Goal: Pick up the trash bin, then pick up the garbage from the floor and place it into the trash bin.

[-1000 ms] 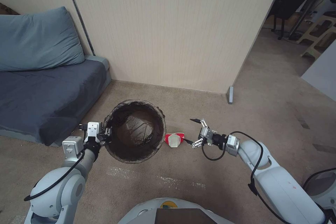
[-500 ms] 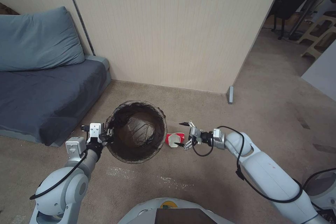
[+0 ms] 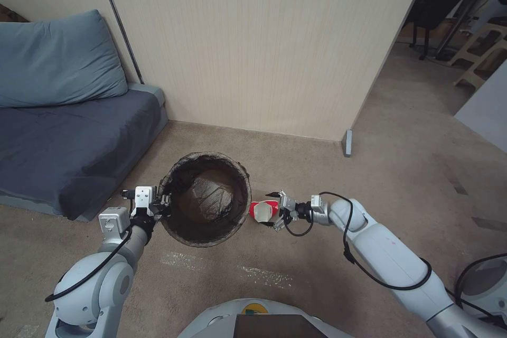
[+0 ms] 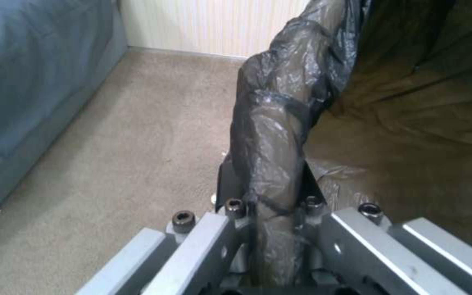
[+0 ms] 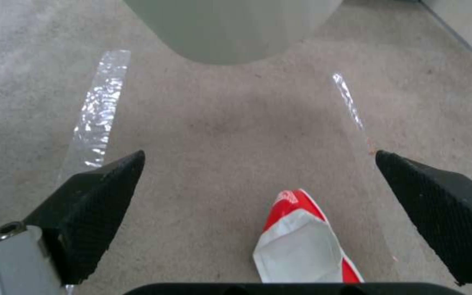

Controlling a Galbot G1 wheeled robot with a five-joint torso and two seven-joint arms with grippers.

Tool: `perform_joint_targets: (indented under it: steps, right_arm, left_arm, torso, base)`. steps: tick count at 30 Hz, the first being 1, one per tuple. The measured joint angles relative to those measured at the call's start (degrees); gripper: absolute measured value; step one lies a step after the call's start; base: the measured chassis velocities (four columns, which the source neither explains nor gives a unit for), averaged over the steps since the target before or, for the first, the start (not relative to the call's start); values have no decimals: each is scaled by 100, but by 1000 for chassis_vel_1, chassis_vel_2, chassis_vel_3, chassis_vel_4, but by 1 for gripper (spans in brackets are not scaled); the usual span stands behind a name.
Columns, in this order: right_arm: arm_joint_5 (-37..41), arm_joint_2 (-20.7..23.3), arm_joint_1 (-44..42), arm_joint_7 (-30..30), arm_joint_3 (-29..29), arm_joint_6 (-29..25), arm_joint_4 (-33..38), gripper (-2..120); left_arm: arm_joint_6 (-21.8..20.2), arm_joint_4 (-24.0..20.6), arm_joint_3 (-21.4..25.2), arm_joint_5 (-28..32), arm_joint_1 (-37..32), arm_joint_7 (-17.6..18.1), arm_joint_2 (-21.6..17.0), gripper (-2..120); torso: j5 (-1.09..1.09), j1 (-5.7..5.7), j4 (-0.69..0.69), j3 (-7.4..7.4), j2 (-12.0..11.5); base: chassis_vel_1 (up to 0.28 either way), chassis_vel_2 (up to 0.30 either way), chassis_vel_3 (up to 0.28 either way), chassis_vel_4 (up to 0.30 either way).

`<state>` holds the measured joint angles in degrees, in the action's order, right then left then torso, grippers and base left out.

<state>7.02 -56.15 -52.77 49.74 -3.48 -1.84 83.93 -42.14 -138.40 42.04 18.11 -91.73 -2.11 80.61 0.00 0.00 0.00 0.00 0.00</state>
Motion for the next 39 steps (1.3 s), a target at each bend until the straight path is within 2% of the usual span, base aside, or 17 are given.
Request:
perform_joint_targets:
  steps: [17, 39]
  right_arm:
    - [-73, -110, 165, -21, 157, -144, -442, 100]
    - [-338, -596, 665, -101, 486, -436, -1428, 100]
  left_arm:
    - [0, -5, 1, -26, -13, -13, 13, 0]
    - [0, 5, -32, -116, -71, -36, 46, 0]
  torso:
    - [0, 0, 0, 0, 0]
    - [0, 0, -1, 0, 0]
  base:
    - [0, 0, 0, 0]
    - [0, 0, 0, 0]
